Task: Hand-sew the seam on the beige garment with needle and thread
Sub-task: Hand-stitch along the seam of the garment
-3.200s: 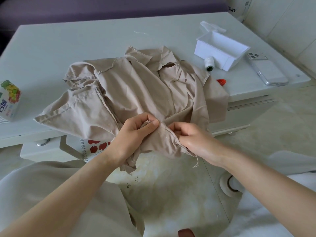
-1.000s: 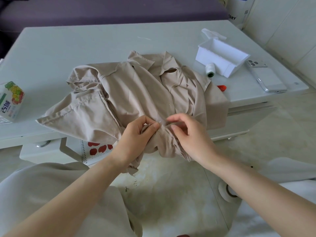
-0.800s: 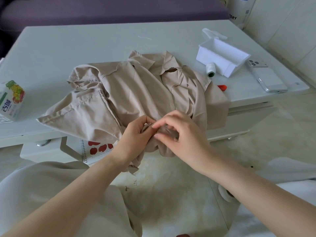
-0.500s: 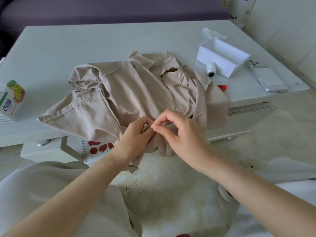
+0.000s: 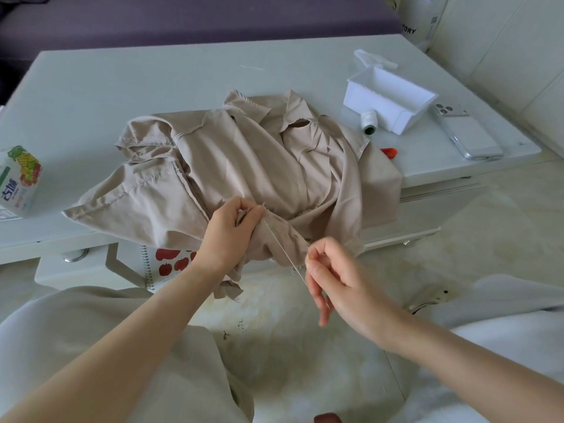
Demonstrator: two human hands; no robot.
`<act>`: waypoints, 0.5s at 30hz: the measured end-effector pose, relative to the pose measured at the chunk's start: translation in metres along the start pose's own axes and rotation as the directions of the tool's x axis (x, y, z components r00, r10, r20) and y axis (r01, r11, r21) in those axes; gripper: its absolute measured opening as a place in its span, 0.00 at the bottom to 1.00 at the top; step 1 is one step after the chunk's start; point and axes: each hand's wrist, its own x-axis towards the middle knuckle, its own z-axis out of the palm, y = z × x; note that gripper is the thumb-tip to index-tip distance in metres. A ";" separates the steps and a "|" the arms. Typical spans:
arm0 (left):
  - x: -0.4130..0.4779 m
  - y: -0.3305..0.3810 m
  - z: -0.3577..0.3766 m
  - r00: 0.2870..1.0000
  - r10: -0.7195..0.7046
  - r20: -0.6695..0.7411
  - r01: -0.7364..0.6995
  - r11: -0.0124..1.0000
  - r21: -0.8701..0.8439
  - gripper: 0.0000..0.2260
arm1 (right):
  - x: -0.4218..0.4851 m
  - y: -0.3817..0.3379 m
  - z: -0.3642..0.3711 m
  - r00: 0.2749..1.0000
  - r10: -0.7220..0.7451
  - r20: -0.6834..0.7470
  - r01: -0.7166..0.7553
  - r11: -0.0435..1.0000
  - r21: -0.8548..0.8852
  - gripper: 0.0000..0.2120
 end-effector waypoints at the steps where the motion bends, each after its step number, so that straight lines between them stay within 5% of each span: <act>1: 0.001 -0.001 0.000 1.000 -0.001 -0.014 0.001 1.000 0.000 0.08 | -0.004 0.004 -0.003 1.000 0.028 0.000 -0.028 1.000 -0.004 0.06; 15: 0.006 -0.003 0.001 0.995 0.013 -0.096 -0.010 0.999 0.034 0.07 | -0.034 0.050 -0.030 0.962 0.272 -0.036 -0.272 0.933 -0.234 0.06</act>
